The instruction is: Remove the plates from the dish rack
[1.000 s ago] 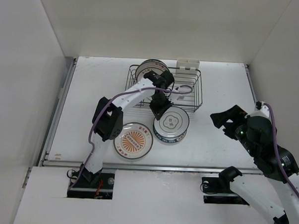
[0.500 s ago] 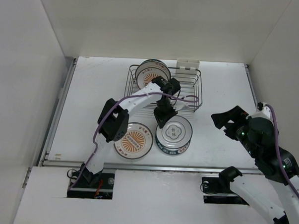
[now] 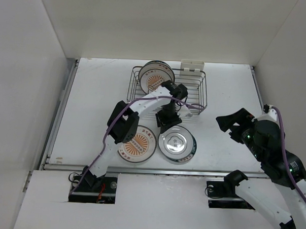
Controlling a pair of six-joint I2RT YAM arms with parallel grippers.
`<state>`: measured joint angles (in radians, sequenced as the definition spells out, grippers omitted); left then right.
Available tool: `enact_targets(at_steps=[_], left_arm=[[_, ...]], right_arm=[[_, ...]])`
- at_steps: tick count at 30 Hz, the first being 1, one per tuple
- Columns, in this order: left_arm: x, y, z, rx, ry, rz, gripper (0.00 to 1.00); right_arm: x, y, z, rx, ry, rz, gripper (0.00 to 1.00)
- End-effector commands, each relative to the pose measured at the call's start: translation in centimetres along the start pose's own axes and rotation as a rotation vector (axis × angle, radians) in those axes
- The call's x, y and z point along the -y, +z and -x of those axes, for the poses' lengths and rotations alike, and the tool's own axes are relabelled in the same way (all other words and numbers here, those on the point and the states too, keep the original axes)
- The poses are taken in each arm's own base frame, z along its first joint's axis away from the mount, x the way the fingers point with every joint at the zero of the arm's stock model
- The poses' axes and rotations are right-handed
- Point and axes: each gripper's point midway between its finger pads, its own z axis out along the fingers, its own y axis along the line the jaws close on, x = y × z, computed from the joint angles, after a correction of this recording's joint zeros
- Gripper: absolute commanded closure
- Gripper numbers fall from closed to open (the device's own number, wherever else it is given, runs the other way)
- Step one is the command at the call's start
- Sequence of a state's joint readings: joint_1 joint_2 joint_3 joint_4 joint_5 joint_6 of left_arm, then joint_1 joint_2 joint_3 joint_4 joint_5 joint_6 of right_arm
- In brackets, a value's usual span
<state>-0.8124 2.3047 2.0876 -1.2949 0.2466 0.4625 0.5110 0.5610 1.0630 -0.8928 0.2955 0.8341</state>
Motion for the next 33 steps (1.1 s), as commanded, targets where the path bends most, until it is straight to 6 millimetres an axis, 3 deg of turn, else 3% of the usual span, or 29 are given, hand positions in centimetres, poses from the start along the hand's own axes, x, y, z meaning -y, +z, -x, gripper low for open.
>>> enact_targets(at_steps=[1,7,12,16,17,18,20,21,22,24,25,27,28,29,30,31,32,33], left_arm=[[0.3,-1.6,-0.1,0.006,0.025,0.014,0.58],[1.3,-1.8,1.2,0.034,0.048,-0.009,0.55],[1.4,-3.6,1.5,0.079,0.024,0.023,0.55],[0.4,-8.0,2.0,0.206,-0.074,0.165,0.52],[0.6,-10.4,2.0,0.273,-0.097,0.206,0.51],[-0.5,-11.9,1.7,0.327,-0.185,0.237,0.48],[-1.9,-14.8,0.6,0.399,-0.281,0.298,0.4],[-3.0,-17.5,-1.0,0.466,-0.35,0.321,0.35],[-3.5,-18.9,-2.0,0.505,-0.416,0.328,0.3],[-4.2,-22.1,-4.6,0.582,-0.492,0.35,0.28],[-5.7,-22.6,-6.7,0.582,-0.559,0.365,0.26],[-7.3,-23.8,-9.7,0.592,-0.633,0.435,0.23],[-8.4,-25.6,-11.9,0.642,-0.689,0.499,0.21],[-9.2,-26.1,-13.3,0.649,-0.726,0.545,0.19],[-10.0,-25.5,-14.9,0.624,-0.77,0.579,0.18],[-10.6,-26.6,-17.0,0.641,-0.816,0.657,0.14],[-12.1,-27.2,-18.8,0.659,-0.879,0.701,0.14],[-12.6,-26.8,-20.0,0.644,-0.913,0.705,0.14]], right_arm=[[0.5,-0.2,0.1,0.007,-0.014,-0.015,0.16],[0.7,-0.6,0.6,0.033,-0.008,-0.014,0.16],[1.0,0.3,-0.2,0.006,-0.028,-0.03,0.16],[-0.4,1.8,-0.2,-0.018,-0.092,-0.009,0.13],[-0.9,2.3,0.2,-0.014,-0.115,-0.004,0.12],[-2.4,2.3,1.0,-0.008,-0.132,0.032,0.12],[-4.3,4.8,1.6,-0.028,-0.224,0.04,0.1],[-6.3,4.9,3.1,-0.008,-0.243,0.079,0.09],[-7.1,7.5,2.8,-0.038,-0.281,0.052,0.09],[-8.8,9.4,3.9,-0.032,-0.356,0.057,0.09],[-10.3,11.4,5.2,-0.009,-0.395,0.047,0.09],[-12.2,13.4,6.3,0.008,-0.441,0.059,0.07],[-14.5,13.6,8.0,0.043,-0.458,0.105,0.07],[-15.2,16.8,7.1,0.016,-0.494,0.104,0.07],[-15.7,18.1,7.5,0.02,-0.545,0.114,0.06],[-16.5,19.5,7.4,0.014,-0.571,0.129,0.06],[-18.5,19.9,8.4,0.037,-0.582,0.175,0.06],[-18.1,23.5,6.5,-0.02,-0.636,0.16,0.06]])
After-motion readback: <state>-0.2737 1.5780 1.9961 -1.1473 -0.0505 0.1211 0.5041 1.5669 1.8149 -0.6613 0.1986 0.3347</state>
